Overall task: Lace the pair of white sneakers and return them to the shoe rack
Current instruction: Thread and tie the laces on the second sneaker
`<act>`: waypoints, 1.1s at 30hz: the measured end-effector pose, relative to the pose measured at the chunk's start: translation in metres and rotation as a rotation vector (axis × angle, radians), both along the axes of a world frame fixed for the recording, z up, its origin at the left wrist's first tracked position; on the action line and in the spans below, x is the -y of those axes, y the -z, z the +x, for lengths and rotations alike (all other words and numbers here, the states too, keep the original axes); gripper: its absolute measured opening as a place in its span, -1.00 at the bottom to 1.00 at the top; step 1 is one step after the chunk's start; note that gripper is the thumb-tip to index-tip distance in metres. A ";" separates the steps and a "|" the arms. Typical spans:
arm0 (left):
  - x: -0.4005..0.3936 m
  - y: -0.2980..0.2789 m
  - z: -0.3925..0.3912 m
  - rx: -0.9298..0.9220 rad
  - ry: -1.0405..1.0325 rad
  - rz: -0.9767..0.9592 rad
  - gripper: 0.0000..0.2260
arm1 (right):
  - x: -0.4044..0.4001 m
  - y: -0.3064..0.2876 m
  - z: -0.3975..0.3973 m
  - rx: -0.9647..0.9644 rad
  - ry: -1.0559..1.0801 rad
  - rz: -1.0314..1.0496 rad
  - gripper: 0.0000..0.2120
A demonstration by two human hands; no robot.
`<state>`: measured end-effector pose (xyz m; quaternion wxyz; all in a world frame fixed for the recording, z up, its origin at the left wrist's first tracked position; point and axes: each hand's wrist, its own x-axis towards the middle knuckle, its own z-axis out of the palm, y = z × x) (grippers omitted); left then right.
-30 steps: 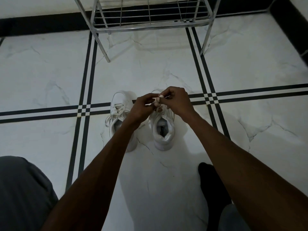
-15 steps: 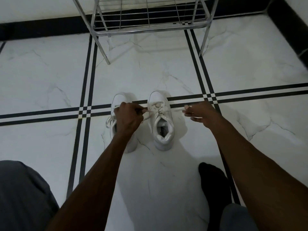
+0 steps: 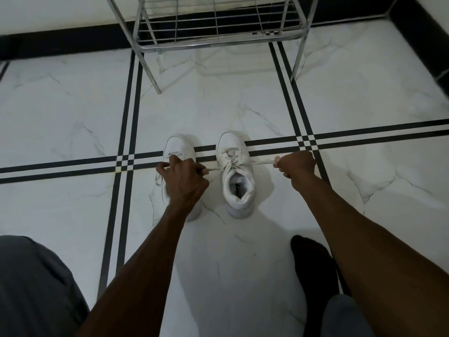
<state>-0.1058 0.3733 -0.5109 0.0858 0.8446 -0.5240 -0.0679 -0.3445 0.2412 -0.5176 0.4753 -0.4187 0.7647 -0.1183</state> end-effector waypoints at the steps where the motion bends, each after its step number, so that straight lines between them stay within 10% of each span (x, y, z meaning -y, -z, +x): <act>1: -0.001 0.002 0.000 -0.006 -0.002 0.009 -0.86 | -0.001 0.001 0.001 -0.016 -0.012 -0.044 -0.74; 14: 0.010 -0.009 -0.030 -0.237 0.121 -0.035 -0.65 | -0.010 -0.024 0.020 0.149 -0.868 -0.355 -0.72; 33: 0.006 -0.002 -0.029 0.187 0.196 0.005 -0.65 | -0.040 0.004 0.032 -0.253 -0.847 -0.702 -0.87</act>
